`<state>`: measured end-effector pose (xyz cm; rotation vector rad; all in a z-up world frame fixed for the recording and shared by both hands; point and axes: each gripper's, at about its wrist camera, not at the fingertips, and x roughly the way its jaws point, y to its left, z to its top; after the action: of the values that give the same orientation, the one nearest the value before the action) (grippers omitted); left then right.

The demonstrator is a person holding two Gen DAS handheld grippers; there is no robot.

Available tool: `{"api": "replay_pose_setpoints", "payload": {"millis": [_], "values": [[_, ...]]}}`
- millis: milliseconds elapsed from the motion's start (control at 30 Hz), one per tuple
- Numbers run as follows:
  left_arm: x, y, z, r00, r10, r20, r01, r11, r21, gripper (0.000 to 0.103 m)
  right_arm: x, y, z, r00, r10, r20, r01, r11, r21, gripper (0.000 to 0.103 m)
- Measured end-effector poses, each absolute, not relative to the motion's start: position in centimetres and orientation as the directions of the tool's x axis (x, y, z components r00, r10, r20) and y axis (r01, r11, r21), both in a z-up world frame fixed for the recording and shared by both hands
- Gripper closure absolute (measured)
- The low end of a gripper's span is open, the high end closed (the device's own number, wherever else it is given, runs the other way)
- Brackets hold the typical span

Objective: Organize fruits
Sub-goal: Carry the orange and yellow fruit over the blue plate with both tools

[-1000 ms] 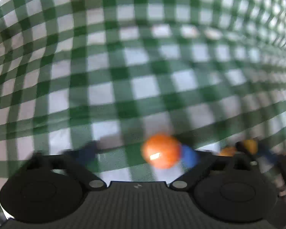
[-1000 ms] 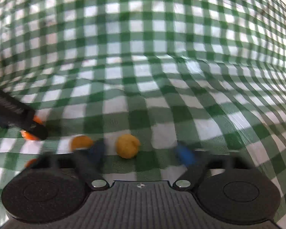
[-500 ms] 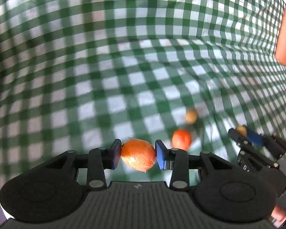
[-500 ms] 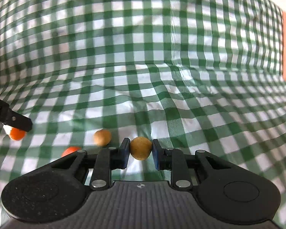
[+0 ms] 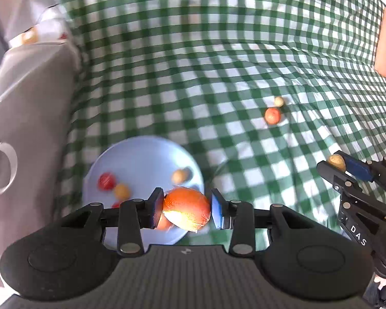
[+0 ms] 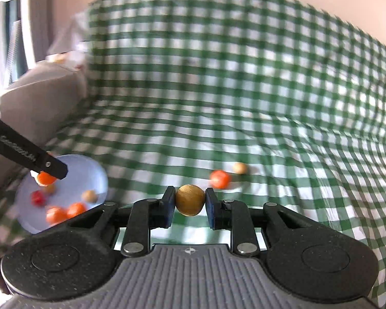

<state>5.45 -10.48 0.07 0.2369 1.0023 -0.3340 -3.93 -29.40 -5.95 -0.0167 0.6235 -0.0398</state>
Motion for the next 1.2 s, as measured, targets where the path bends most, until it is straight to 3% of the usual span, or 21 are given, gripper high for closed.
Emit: {"api": "replay_pose_setpoints", "payload": {"millis": [300,567,1200], "values": [[-2.0,-2.4,1.6,0.544,-0.131,-0.829,0.292,0.956,0.041,0.06,-10.2,-21.3,-0.6,0.819,0.098,-0.566,-0.161,0.985,-0.062,0.077],[-5.0,0.0,1.9,0.578,-0.12,-0.807,0.257,0.966,0.041,0.06,-13.2,-16.2,0.1,0.79,0.177,-0.587,-0.285,0.954,-0.097,0.077],[-4.5,0.4,1.6,0.572,-0.143,-0.807,0.251,0.968,0.007,0.06,-13.2,-15.9,-0.4,0.786,0.141,-0.602,-0.259,0.959,-0.113,0.077]]}}
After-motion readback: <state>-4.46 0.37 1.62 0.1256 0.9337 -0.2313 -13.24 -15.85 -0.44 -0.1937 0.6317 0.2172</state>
